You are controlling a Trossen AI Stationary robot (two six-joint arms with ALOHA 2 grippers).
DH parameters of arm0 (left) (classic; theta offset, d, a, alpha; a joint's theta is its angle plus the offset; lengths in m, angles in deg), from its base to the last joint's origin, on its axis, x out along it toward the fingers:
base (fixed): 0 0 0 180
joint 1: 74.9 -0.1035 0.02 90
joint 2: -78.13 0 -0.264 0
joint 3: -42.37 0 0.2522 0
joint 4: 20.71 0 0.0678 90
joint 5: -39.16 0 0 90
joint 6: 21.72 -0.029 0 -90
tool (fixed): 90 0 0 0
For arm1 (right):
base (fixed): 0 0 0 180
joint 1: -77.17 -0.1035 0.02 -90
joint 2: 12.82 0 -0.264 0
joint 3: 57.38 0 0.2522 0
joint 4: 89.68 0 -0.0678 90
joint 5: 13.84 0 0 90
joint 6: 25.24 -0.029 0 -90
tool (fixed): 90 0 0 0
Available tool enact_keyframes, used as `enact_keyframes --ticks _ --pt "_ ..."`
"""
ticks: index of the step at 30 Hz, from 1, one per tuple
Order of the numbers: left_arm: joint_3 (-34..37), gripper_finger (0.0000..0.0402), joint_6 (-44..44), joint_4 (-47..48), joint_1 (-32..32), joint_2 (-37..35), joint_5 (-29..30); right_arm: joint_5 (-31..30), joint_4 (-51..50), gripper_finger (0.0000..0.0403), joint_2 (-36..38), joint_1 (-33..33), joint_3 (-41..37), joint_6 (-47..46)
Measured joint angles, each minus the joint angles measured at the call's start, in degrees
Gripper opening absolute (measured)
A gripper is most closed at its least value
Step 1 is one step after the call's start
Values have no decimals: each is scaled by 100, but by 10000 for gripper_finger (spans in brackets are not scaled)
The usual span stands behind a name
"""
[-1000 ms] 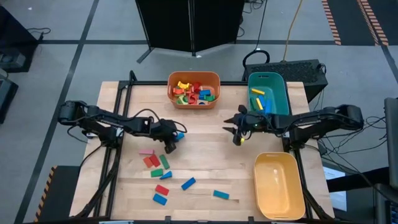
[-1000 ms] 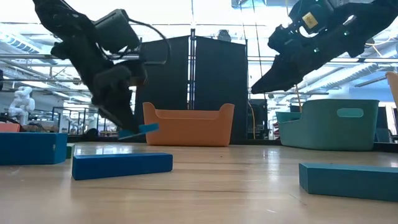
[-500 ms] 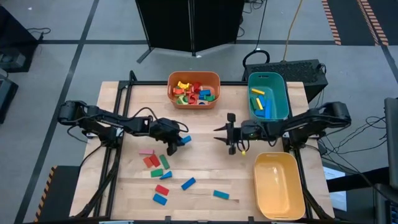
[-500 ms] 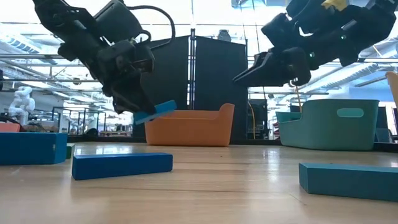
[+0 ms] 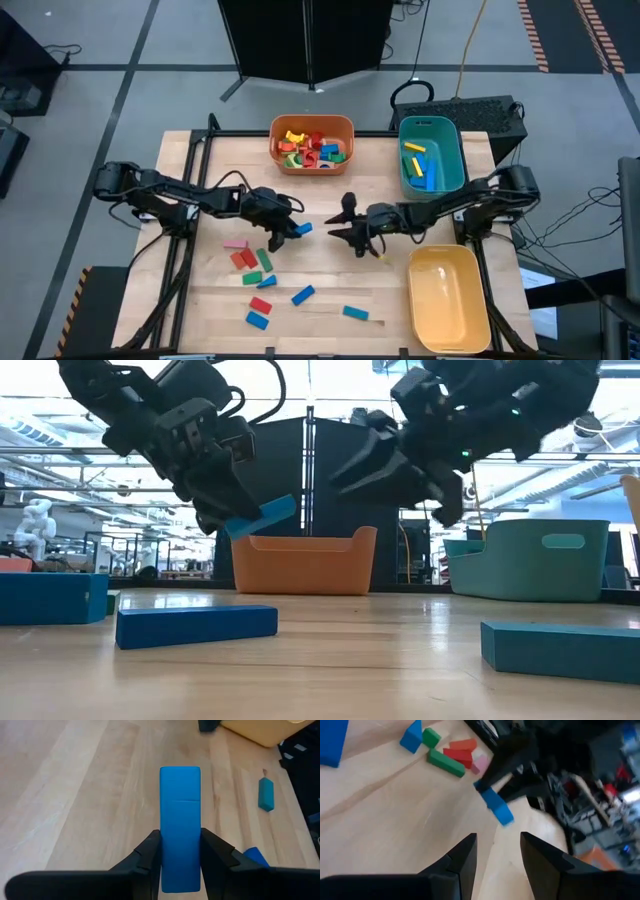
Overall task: Sort blocks by size
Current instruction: Put the blue rectangular block into the green bin
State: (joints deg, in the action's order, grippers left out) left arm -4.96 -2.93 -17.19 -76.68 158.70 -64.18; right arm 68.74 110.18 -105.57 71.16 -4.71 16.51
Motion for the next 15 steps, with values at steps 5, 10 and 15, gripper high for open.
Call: enact_keyframes --ticks 5,10,15 --pt "-40 93 -5 -6 -16 0 -100 -2 -373 139 -443 -27 642 630" --pt "-40 93 15 14 -15 0 -156 -2 -993 139 -780 -27 1257 932" --pt "-43 93 10 8 -15 2 -274 28 -1521 139 -1032 -41 1726 1152"
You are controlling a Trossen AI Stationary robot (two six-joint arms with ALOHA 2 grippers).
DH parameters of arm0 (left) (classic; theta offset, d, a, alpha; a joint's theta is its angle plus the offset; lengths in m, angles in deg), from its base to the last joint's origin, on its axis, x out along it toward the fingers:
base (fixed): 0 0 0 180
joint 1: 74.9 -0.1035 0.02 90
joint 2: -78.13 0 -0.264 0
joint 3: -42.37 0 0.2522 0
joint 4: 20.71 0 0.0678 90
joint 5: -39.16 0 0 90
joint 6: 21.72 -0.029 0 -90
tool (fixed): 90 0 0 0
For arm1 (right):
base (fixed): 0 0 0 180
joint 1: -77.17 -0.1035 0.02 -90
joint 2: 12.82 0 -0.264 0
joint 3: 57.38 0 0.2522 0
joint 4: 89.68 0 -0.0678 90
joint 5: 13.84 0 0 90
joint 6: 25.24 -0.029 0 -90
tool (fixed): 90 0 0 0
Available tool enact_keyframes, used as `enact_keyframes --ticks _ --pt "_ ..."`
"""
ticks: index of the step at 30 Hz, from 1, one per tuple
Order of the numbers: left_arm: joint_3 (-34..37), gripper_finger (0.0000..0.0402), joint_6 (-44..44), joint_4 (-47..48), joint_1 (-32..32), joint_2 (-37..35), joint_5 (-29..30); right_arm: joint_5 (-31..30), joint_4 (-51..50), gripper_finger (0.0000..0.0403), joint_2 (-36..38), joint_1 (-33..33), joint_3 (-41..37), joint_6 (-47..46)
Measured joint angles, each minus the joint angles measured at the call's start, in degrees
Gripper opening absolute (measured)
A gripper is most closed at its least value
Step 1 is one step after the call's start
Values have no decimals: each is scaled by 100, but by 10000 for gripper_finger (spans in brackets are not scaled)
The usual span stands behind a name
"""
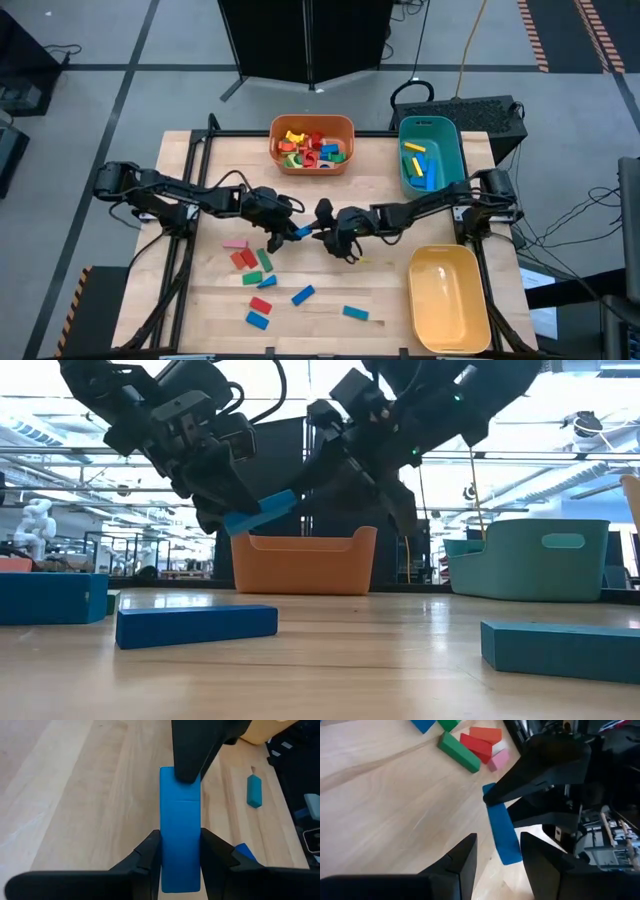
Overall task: Sort blocks by size
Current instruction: Put the blue rectangular block into the green bin
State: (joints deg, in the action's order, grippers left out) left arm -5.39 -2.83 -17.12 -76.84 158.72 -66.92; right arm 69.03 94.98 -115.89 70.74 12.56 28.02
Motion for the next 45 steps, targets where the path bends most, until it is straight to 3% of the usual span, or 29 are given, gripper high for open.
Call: enact_keyframes --ticks 7,16,19,28,34,40,45 --pt "0 93 -14 -29 6 3 -185 1 -149 121 -194 -49 254 208" --pt "9 94 -20 -116 8 4 -213 -17 -155 41 -187 -51 265 171" --pt "9 104 -108 -127 32 4 -206 -26 -164 41 -183 -47 265 56" --pt "2 188 -10 -176 14 -7 170 -231 -472 41 -187 -40 254 -206" --pt "0 192 25 -153 -24 -7 178 -1098 -1118 41 -163 -27 254 -337" --pt "0 193 202 -50 27 -7 194 -1333 -1906 41 38 21 254 -678" --pt "0 193 315 37 345 -7 592 -1413 -2704 41 365 117 253 -1070"
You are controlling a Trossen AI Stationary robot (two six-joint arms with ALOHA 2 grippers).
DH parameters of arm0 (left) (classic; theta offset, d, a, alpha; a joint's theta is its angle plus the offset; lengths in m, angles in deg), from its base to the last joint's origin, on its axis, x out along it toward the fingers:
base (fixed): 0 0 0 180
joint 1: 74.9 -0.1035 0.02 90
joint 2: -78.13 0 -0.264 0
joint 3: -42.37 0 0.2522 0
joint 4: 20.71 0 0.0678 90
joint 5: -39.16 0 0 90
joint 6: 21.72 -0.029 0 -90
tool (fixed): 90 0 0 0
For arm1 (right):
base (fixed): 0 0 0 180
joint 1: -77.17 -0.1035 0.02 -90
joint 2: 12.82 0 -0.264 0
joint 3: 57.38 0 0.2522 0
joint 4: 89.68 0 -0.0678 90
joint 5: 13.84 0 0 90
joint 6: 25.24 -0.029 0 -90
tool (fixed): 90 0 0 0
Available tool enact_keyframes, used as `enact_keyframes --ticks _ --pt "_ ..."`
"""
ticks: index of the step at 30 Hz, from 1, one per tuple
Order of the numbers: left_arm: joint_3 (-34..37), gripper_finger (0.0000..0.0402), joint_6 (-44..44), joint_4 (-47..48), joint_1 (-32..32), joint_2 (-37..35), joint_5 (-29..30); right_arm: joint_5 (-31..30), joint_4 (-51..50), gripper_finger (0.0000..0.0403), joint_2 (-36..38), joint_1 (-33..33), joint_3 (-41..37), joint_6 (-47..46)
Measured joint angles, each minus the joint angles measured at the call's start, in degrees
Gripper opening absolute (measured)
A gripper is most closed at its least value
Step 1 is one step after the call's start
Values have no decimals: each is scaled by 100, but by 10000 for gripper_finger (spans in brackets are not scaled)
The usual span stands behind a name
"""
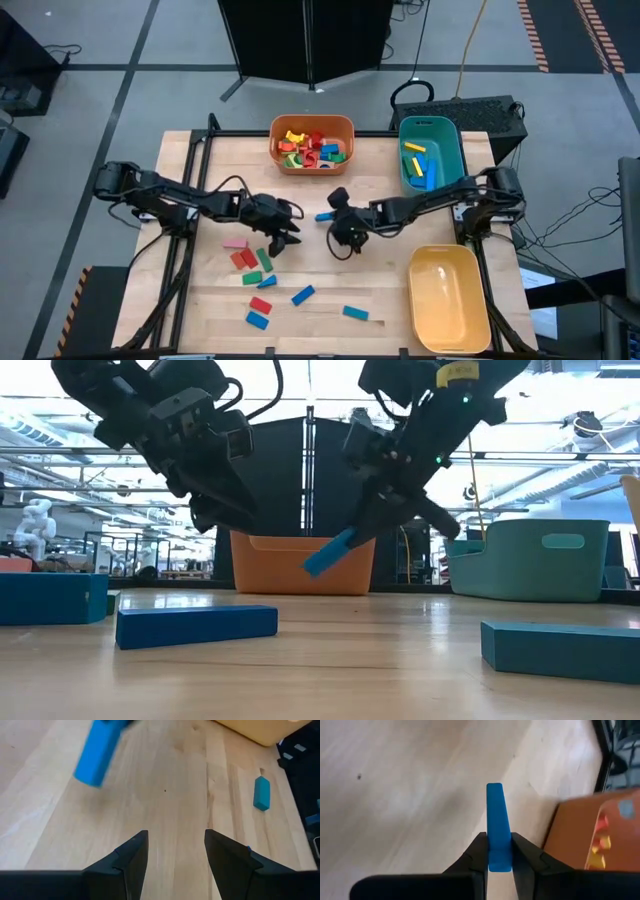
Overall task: Sort blocks by size
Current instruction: Put the blue rectangular block into the green bin
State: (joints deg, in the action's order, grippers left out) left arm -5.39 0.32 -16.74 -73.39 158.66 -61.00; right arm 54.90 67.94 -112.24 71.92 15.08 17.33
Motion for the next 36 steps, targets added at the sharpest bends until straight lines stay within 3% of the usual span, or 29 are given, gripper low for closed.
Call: enact_keyframes --ticks 9,18,21,30,36 --pt "-1 193 -6 29 420 0 592 -118 -1269 41 773 42 2 -640" --pt "-2 193 7 224 536 0 913 -1022 -3091 45 1870 218 2 -2163" --pt "-2 193 47 329 536 0 1097 -1079 -3867 47 2345 389 2 -2824" --pt "-2 193 447 325 538 0 1226 -987 -5525 48 3488 1517 2 -5446" --pt "-2 193 462 300 538 0 1262 -847 -6001 48 3644 2376 2 -5864"
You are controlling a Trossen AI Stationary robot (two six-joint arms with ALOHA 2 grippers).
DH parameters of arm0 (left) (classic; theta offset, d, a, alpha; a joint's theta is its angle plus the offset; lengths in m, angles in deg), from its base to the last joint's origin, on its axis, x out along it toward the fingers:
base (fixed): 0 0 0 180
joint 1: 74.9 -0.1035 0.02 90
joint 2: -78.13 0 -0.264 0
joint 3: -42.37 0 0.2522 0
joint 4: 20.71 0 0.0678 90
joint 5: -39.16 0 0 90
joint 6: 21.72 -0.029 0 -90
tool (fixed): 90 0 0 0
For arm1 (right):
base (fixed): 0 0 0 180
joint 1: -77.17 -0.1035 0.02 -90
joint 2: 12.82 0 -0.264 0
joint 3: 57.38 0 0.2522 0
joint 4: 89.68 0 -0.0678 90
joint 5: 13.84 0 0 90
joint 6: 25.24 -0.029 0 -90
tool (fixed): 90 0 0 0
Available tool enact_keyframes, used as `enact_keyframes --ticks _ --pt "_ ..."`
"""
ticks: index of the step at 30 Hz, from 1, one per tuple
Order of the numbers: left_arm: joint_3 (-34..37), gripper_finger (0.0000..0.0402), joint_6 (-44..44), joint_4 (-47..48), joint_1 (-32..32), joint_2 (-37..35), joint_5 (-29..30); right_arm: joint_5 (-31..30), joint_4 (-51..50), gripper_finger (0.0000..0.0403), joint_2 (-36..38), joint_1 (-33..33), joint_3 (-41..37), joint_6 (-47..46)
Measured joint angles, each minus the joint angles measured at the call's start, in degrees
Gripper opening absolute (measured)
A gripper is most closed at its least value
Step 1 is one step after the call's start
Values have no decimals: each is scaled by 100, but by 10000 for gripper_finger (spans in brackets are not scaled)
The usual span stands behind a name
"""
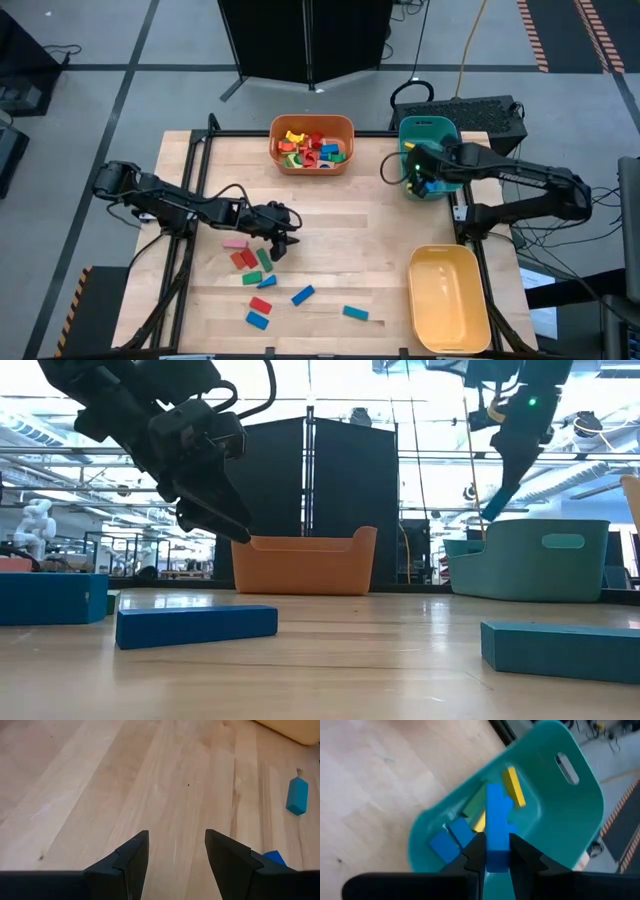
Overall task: Sort blocks by size
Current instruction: Put the blue rectangular block into the green bin
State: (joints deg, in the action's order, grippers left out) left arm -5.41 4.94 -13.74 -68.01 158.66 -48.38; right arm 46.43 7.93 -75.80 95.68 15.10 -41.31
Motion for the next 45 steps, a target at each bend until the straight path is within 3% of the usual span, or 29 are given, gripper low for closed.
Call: enact_keyframes --ticks 3,9,21,26,37,45 --pt "0 193 129 10 0 0 1 101 -61 49 0 344 0 21" --pt "0 193 258 50 -7 0 0 853 -67 49 -23 1029 0 206" --pt "2 193 410 27 -7 0 362 1382 232 50 -768 1855 -471 809" --pt "2 193 440 27 -7 0 422 1381 592 65 -929 1966 -479 1115" --pt "4 193 286 -13 -2 2 101 1505 905 145 -938 1979 -479 1378" --pt "4 193 297 -56 147 4 75 1486 1310 145 -909 1880 -479 1378"
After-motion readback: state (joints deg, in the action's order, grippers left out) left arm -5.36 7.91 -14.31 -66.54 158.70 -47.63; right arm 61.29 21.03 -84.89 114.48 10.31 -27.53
